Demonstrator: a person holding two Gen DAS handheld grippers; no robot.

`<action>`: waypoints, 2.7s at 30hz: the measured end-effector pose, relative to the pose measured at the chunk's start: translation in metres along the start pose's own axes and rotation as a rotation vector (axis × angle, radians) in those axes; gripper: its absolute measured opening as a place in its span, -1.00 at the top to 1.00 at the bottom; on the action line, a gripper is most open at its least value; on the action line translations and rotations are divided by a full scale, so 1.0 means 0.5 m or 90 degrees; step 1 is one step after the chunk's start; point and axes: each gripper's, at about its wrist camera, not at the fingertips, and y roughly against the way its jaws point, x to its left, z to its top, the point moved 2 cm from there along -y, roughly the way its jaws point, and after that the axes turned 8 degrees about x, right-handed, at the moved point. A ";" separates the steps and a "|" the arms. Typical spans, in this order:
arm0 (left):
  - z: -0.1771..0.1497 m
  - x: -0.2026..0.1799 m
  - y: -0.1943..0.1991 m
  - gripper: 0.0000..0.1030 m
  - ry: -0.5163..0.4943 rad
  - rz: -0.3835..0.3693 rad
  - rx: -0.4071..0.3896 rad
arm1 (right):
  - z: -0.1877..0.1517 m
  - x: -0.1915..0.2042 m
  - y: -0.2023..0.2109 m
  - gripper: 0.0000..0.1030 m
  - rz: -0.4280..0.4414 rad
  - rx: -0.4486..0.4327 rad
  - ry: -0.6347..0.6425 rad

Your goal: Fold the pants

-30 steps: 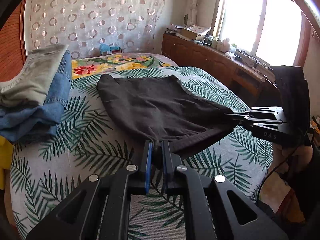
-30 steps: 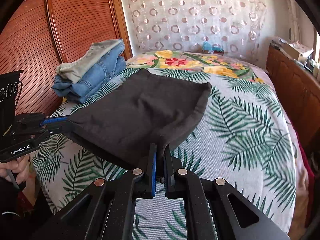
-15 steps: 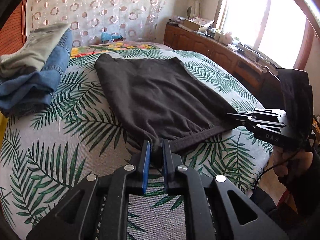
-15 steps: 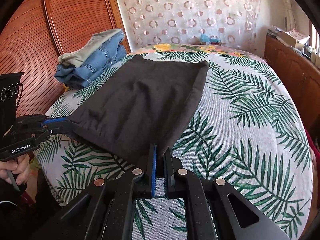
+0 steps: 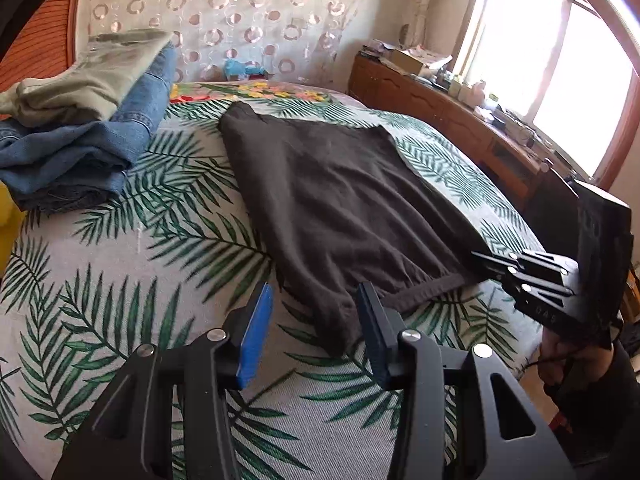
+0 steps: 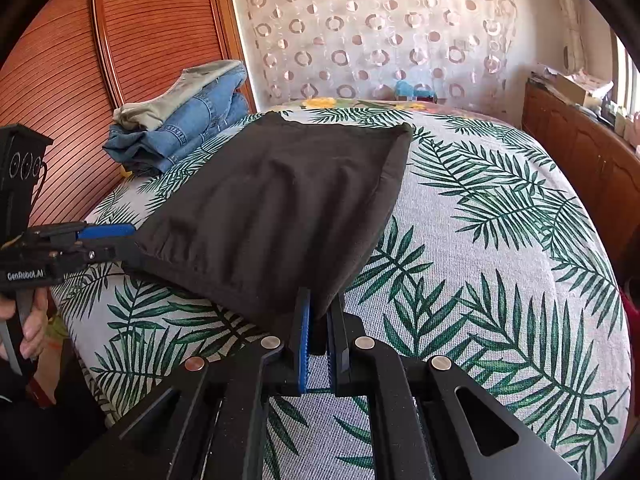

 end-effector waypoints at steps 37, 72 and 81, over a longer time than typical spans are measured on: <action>0.003 -0.060 0.086 0.77 -0.044 -0.070 -0.048 | -0.003 0.012 0.063 0.90 0.025 -0.010 0.026; -0.073 -0.025 0.025 0.78 -0.030 -0.045 0.008 | -0.057 0.070 0.015 0.74 0.024 0.046 0.028; -0.042 -0.055 0.122 0.78 -0.050 -0.084 -0.050 | -0.036 0.041 0.093 0.79 0.075 0.003 0.008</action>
